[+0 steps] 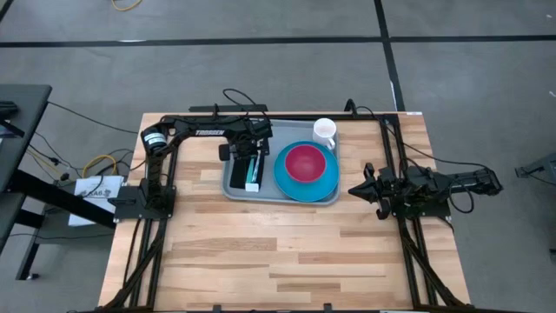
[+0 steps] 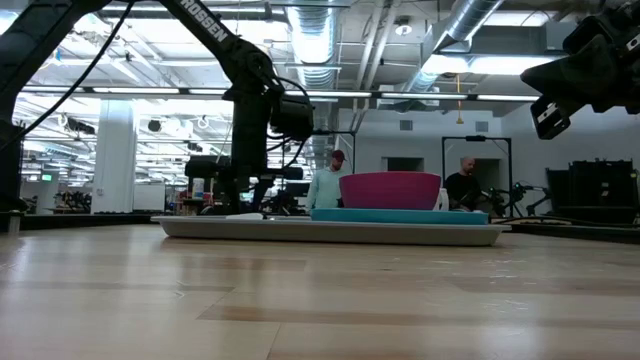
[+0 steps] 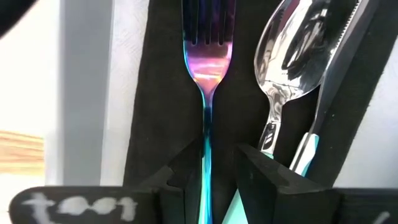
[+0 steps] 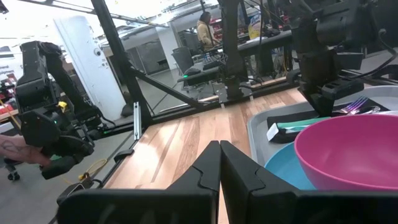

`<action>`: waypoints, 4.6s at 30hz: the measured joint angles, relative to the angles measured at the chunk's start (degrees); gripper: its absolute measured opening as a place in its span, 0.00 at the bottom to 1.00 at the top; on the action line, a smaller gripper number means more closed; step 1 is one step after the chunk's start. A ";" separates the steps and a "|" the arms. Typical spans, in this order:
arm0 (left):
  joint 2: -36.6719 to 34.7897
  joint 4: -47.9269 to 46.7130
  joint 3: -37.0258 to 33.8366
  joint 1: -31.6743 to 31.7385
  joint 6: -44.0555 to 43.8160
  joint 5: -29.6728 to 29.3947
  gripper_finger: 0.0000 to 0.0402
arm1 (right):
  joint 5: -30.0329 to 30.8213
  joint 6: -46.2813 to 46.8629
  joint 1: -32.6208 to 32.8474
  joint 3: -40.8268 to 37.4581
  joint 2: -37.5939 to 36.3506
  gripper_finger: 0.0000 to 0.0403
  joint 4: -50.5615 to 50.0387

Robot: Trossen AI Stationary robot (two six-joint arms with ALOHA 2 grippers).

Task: Set up tray
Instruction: Adjust the blue fork on top of the black napkin, then return to Home Position

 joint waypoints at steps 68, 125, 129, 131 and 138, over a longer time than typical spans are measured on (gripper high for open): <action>0.24 -8.44 5.33 1.34 12.64 -0.71 0.00 | 0.00 0.00 0.00 0.00 0.00 0.00 0.00; -0.96 4.53 29.11 -8.94 36.16 -7.82 0.24 | 0.00 0.00 0.00 -0.02 -0.01 0.00 0.00; -4.58 12.90 28.89 -13.48 41.87 -9.60 0.24 | 0.00 0.00 0.00 -0.02 -0.02 0.00 0.00; -6.09 16.09 28.87 -15.46 45.19 -9.58 0.24 | 0.00 0.00 0.00 -0.02 -0.02 0.00 0.00; -9.59 23.22 28.81 -20.09 52.24 -8.41 0.24 | 0.00 0.00 0.00 -0.02 0.00 0.00 -0.02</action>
